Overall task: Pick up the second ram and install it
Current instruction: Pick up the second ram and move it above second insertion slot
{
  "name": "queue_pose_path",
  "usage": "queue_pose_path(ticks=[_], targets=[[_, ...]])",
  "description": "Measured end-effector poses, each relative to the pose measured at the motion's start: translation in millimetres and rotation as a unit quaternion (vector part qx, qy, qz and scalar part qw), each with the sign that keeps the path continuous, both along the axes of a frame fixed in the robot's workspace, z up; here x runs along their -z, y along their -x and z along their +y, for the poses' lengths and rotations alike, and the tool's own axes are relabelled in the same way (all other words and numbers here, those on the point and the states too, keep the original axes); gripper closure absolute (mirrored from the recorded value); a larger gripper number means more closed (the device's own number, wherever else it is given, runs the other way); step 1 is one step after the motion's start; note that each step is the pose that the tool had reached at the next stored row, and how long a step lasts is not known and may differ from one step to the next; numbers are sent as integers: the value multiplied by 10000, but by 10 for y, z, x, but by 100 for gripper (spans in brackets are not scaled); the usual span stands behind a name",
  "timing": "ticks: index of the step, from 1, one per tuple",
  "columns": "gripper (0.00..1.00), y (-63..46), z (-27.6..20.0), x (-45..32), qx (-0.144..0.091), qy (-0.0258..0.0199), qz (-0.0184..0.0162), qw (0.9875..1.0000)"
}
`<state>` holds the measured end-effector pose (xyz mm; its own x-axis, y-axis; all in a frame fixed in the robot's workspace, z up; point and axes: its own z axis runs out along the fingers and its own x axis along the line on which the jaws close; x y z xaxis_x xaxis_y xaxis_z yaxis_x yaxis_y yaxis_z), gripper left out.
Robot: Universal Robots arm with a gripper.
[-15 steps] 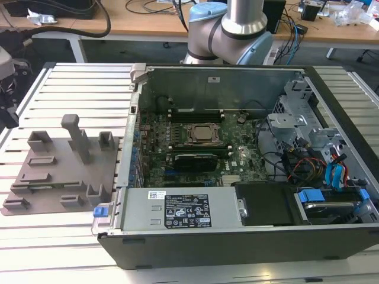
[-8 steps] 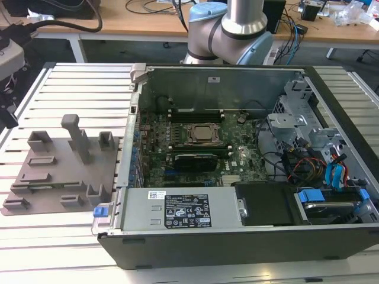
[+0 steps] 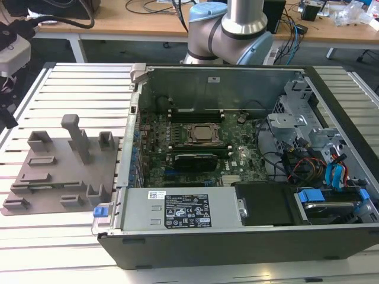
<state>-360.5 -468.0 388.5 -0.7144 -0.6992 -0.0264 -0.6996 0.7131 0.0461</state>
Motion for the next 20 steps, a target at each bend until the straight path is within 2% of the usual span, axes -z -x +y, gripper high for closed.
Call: queue_pose_path(ticks=[3,6,8,11,12,14,15,16,19,20], targets=[[90,0,0,0,-310,0,0,9995],[90,0,0,0,-608,0,0,9981],[90,0,0,0,-722,0,0,9974],[90,0,0,0,-1009,0,0,9949],[90,0,0,0,-1123,0,0,9937],[90,0,0,0,-1233,0,0,9924],[90,0,0,0,-1361,0,0,9907],[90,0,0,0,-1440,0,0,9896],[90,0,0,0,-1607,0,0,9870],[90,0,0,0,-1684,0,0,9857]])
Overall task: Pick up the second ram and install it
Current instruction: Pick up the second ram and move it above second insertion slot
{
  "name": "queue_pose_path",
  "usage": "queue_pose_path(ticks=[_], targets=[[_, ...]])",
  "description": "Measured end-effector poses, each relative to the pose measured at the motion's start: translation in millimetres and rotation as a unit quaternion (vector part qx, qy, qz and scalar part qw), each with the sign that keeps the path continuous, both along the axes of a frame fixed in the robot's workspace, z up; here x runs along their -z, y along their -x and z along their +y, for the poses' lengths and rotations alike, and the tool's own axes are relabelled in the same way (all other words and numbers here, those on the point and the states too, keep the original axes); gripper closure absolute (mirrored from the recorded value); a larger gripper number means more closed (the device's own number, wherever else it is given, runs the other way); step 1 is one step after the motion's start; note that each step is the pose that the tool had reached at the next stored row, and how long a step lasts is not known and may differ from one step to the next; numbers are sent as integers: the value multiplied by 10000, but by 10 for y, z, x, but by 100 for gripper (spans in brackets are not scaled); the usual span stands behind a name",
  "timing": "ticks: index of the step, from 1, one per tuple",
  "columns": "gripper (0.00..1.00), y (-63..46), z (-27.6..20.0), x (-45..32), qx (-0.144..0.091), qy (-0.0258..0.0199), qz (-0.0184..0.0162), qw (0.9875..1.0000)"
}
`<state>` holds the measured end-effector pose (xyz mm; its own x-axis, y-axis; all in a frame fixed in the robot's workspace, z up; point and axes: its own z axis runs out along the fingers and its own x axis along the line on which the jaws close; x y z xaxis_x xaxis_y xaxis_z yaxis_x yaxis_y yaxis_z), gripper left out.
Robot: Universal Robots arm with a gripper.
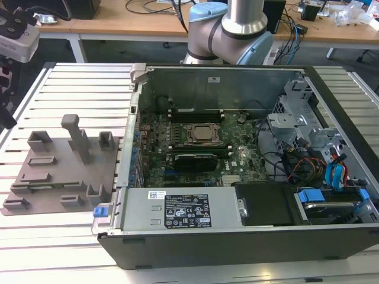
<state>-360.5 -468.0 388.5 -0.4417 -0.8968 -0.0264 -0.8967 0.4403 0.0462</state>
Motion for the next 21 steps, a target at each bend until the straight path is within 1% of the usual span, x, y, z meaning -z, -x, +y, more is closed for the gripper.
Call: queue_pose_path(ticks=[4,6,7,8,9,10,11,13,14,15,16,17,19,21], targets=[[90,0,0,0,-278,0,0,9996],[90,0,0,0,-461,0,0,9989],[90,0,0,0,-571,0,0,9984],[90,-2,-1,0,-643,-34,-2,9979],[90,-1,0,0,-646,-165,-11,9978],[90,0,0,1,-653,-282,-18,9975],[90,0,0,1,-789,-285,-15,9965],[90,-1,0,3,-1067,-233,-2,9940],[90,0,0,4,-1151,-212,2,9931],[90,-1,0,6,-1261,-170,9,9919],[90,-1,0,8,-1346,-150,13,9908],[90,-2,1,9,-1433,-120,19,9896],[90,-10,5,13,-1557,-115,21,9877],[90,-15,5,13,-1610,-114,21,9869]])
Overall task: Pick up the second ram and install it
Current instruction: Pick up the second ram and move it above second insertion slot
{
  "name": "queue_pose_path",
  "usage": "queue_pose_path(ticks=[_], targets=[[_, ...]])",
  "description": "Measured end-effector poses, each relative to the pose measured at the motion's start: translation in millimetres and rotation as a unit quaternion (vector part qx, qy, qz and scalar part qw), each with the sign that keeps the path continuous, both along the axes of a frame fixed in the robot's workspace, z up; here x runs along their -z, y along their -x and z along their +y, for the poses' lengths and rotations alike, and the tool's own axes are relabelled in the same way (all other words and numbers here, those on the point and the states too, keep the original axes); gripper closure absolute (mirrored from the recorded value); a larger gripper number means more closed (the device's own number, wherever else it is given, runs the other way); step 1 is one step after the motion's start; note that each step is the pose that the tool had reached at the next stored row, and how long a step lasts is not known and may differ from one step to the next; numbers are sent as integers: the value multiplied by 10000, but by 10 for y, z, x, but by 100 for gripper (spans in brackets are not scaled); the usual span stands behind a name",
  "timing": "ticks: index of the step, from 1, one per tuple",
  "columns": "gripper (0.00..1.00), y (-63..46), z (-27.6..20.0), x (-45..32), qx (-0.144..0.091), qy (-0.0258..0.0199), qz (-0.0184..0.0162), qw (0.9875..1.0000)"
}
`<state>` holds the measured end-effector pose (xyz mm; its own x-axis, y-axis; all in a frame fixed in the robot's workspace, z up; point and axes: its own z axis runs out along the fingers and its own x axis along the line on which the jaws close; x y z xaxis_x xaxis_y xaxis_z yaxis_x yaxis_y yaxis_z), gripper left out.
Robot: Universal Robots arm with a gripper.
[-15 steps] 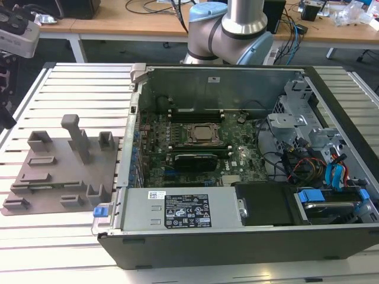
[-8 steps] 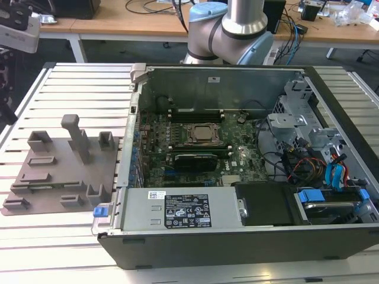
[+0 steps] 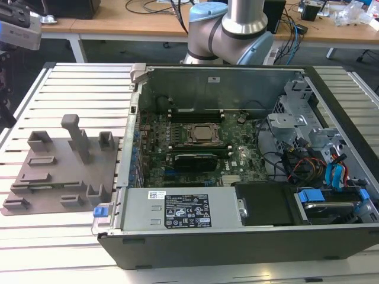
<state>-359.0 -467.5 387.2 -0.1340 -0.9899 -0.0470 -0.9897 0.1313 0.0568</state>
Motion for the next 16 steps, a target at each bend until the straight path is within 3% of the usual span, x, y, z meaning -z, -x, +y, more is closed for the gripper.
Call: queue_pose_path(ticks=[4,5,7,10,12,13,16], targets=[[89,-1,0,0,-6,13,0,10000],[77,-1,0,0,-6,14,0,10000],[64,-1,0,0,-6,15,0,10000],[64,-1,1,2,-6,16,0,10000],[64,-1,0,50,-6,16,0,10000],[64,-1,0,116,-6,16,0,10000],[64,-1,1,221,-6,16,0,10000]])
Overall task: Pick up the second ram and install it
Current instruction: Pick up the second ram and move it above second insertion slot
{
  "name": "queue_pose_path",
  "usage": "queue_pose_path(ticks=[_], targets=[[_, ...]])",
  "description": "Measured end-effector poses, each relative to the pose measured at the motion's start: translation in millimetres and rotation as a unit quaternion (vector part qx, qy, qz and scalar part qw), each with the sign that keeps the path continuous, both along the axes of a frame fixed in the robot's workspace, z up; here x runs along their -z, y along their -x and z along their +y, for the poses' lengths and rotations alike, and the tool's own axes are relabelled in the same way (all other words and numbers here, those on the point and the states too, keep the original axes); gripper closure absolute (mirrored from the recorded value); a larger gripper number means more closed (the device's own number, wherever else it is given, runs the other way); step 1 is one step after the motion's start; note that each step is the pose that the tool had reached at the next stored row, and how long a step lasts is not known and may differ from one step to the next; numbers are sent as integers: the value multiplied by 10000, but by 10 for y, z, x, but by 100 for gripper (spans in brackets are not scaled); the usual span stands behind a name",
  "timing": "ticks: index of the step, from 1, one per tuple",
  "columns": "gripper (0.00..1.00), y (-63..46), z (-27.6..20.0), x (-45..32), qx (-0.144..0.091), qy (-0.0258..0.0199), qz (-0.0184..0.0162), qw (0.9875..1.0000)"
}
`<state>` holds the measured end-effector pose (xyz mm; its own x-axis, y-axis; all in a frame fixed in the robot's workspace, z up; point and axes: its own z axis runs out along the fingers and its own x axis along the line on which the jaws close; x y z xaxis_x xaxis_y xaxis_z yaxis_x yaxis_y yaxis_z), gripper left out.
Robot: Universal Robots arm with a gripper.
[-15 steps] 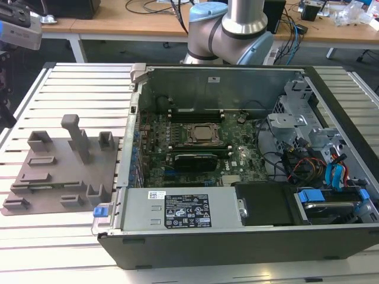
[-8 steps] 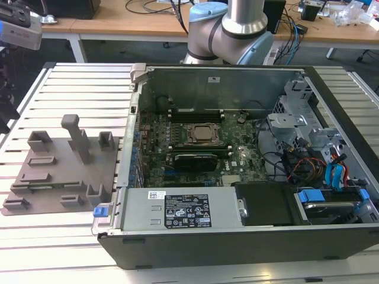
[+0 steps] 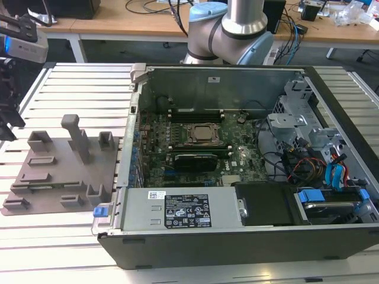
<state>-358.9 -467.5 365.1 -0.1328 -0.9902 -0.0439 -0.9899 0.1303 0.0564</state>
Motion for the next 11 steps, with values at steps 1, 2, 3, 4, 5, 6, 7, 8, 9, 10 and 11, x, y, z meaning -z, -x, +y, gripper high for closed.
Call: queue_pose_path(ticks=[1,2,3,4,5,6,7,8,9,10,11], targets=[[64,0,0,39,0,0,0,10000],[64,0,0,65,0,0,0,10000],[64,0,0,89,0,0,0,10000],[64,0,0,133,0,0,0,10000],[64,0,0,154,0,0,1,10000],[64,0,0,185,0,0,0,10000],[64,0,0,211,0,0,0,10000],[64,0,0,230,0,0,0,10000],[64,0,0,250,0,0,0,10000],[64,0,0,276,0,0,0,10000],[64,0,0,291,0,0,0,10000]])
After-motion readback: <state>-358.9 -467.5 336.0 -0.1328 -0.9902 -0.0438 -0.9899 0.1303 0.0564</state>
